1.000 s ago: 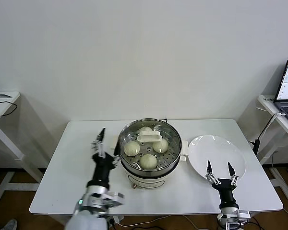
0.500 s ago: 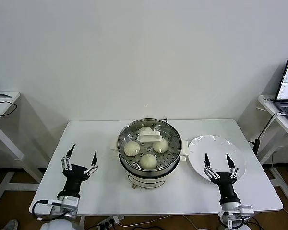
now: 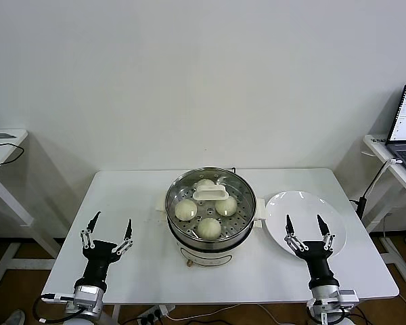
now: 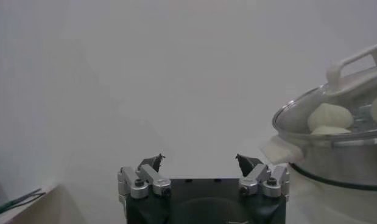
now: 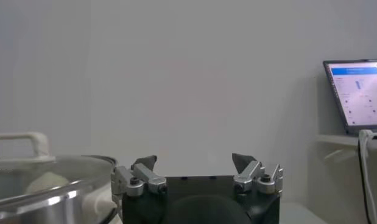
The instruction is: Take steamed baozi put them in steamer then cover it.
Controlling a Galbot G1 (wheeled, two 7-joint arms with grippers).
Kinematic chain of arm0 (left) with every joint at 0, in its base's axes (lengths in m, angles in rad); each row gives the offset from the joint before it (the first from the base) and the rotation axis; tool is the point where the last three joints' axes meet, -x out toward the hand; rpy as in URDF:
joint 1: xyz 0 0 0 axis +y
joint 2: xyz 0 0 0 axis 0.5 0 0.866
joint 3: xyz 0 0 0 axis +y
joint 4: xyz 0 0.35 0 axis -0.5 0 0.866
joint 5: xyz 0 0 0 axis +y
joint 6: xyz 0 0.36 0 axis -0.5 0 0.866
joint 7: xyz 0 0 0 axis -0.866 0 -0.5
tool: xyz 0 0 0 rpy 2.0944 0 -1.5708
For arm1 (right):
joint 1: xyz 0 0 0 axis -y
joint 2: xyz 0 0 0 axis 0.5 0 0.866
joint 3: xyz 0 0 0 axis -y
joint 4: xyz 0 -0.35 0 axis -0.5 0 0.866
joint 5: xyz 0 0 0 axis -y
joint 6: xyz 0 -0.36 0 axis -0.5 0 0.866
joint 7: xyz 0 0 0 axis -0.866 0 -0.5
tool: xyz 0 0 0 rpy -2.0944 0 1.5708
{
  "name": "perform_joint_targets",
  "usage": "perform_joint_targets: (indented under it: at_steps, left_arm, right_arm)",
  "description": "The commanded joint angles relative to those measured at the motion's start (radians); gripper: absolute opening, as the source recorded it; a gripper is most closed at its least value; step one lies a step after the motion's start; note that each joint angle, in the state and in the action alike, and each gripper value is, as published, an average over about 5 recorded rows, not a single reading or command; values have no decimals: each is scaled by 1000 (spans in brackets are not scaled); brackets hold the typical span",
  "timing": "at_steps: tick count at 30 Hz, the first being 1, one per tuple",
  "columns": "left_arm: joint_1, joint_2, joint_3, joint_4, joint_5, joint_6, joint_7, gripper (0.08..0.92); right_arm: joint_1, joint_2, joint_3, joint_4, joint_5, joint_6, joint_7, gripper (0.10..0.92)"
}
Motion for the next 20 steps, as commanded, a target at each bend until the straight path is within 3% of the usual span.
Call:
perform_joint_targets:
  at_steps: [1, 20]
  left_arm:
    - [15, -5, -11, 8, -40, -31, 2, 823]
    - [22, 1, 7, 0, -39, -38, 2, 823]
  right_arm:
    - [-16, 3, -2, 33, -27, -22, 4, 823]
    - [-53, 10, -7, 73, -63, -32, 14, 823]
